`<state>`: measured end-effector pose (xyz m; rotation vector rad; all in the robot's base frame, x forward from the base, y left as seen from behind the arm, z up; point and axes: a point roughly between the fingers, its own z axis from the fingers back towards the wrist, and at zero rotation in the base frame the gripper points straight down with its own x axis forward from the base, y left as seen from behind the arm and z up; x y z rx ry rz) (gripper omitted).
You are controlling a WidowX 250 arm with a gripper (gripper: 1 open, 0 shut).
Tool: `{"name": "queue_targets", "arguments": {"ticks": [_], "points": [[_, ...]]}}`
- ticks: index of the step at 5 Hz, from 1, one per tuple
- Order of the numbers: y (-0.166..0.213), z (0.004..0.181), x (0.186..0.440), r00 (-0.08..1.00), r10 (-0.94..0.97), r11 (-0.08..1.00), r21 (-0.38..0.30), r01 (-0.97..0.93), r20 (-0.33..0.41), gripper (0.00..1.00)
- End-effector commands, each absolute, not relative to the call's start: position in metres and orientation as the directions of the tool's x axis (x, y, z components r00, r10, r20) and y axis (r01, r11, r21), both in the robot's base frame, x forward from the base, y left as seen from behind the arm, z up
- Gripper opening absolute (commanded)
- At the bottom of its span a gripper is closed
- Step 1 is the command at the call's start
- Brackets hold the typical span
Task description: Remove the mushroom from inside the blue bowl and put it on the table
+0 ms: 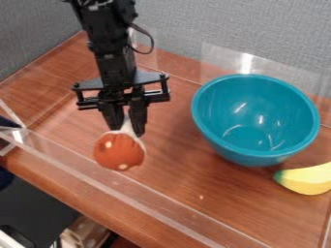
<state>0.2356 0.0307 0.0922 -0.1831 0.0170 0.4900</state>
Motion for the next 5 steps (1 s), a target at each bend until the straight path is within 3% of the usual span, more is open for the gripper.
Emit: {"name": "queue_targets", "arguments": {"ticks": [1, 2, 3, 4, 5], "points": [[0.036, 0.102, 0.239, 0.879, 0.476, 0.865, -0.176, -0.47, -0.007, 0.0], [0.039, 0.1, 0.24, 0.876, 0.483, 0.863, -0.169, -0.476, -0.001, 0.0], [0.043, 0.099, 0.239, 0.871, 0.492, 0.861, -0.156, -0.484, 0.008, 1.0], [0.046, 0.095, 0.239, 0.865, 0.501, 0.857, -0.144, -0.494, 0.016, 0.0], [0.04, 0.088, 0.243, 0.861, 0.508, 0.851, -0.154, -0.503, -0.003, 1.0]]}}
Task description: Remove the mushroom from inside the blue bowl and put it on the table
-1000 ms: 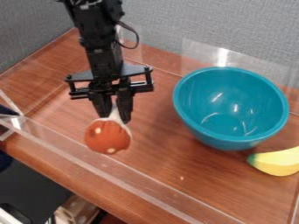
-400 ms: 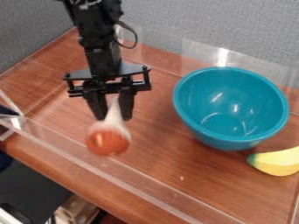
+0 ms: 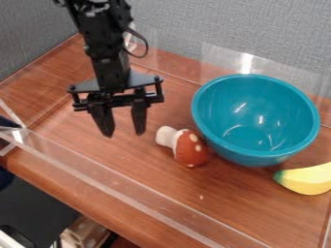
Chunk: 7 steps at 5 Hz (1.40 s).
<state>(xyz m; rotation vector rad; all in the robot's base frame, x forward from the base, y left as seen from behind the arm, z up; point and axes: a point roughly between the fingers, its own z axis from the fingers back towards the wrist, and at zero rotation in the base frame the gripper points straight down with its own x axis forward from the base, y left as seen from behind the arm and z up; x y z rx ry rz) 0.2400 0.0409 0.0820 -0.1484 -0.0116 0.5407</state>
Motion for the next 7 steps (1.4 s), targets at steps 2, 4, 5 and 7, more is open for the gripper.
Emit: {"name": "queue_targets", "arguments": {"ticks": [2, 4, 5, 7], "points": [[0.002, 0.079, 0.26, 0.823, 0.568, 0.803, -0.221, -0.554, 0.0, 1.0], [-0.018, 0.061, 0.282, 0.789, 0.614, 0.764, -0.262, -0.59, 0.016, 1.0], [-0.022, 0.051, 0.285, 0.788, 0.615, 0.762, -0.269, -0.589, 0.014, 1.0], [-0.026, 0.034, 0.289, 0.789, 0.614, 0.761, -0.265, -0.592, 0.001, 1.0]]}}
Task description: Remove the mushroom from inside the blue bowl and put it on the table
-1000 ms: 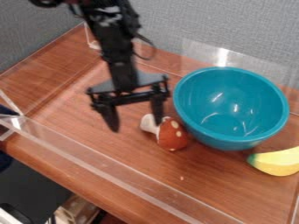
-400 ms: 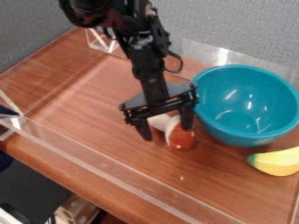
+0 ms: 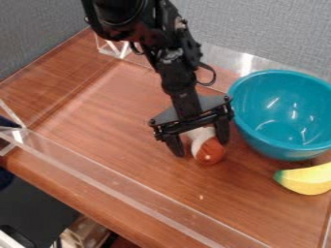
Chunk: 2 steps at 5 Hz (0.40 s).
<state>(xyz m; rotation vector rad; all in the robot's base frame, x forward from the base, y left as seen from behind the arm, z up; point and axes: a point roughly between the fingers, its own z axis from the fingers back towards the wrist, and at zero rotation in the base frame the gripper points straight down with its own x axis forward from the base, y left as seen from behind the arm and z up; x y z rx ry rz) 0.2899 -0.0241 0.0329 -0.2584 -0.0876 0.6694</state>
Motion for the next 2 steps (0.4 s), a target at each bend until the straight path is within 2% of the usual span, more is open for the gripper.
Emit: {"name": "queue_targets", "arguments": {"ticks": [1, 2], "points": [[-0.0232, 0.0306, 0.2899, 0.783, 0.623, 0.753, -0.267, -0.601, -0.007, 1.0], [-0.0208, 0.0275, 0.2909, 0.776, 0.631, 0.745, -0.269, -0.611, -0.014, 1.0]]}}
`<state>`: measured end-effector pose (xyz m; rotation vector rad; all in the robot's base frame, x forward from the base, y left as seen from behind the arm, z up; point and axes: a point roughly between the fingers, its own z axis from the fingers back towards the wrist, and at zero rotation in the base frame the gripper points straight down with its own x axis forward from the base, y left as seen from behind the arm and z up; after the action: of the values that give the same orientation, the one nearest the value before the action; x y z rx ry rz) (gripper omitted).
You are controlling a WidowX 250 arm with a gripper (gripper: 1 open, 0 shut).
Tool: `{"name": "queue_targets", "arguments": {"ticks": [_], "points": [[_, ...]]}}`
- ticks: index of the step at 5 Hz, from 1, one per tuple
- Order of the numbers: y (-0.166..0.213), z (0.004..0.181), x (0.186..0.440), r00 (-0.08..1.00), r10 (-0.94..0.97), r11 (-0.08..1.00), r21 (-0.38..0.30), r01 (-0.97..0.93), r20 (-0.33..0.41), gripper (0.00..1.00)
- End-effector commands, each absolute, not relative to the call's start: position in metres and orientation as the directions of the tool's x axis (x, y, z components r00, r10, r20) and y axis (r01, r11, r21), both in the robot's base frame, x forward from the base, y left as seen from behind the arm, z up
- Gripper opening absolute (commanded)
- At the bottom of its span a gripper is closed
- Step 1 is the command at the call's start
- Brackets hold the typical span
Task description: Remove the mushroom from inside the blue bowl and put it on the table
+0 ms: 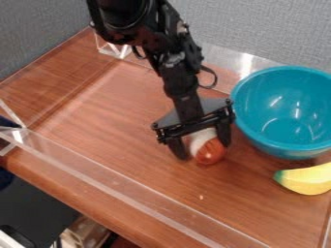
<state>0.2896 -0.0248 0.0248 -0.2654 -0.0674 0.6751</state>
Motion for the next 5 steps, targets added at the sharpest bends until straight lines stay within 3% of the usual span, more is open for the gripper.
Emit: {"name": "queue_targets", "arguments": {"ticks": [1, 2, 5], "points": [[-0.012, 0.025, 0.293, 0.764, 0.645, 0.733, -0.274, -0.623, -0.011, 1.0], [-0.007, 0.02, 0.296, 0.758, 0.652, 0.726, -0.276, -0.629, -0.013, 0.0], [0.011, 0.019, 0.297, 0.738, 0.675, 0.714, -0.269, -0.646, 0.02, 0.0]]}}
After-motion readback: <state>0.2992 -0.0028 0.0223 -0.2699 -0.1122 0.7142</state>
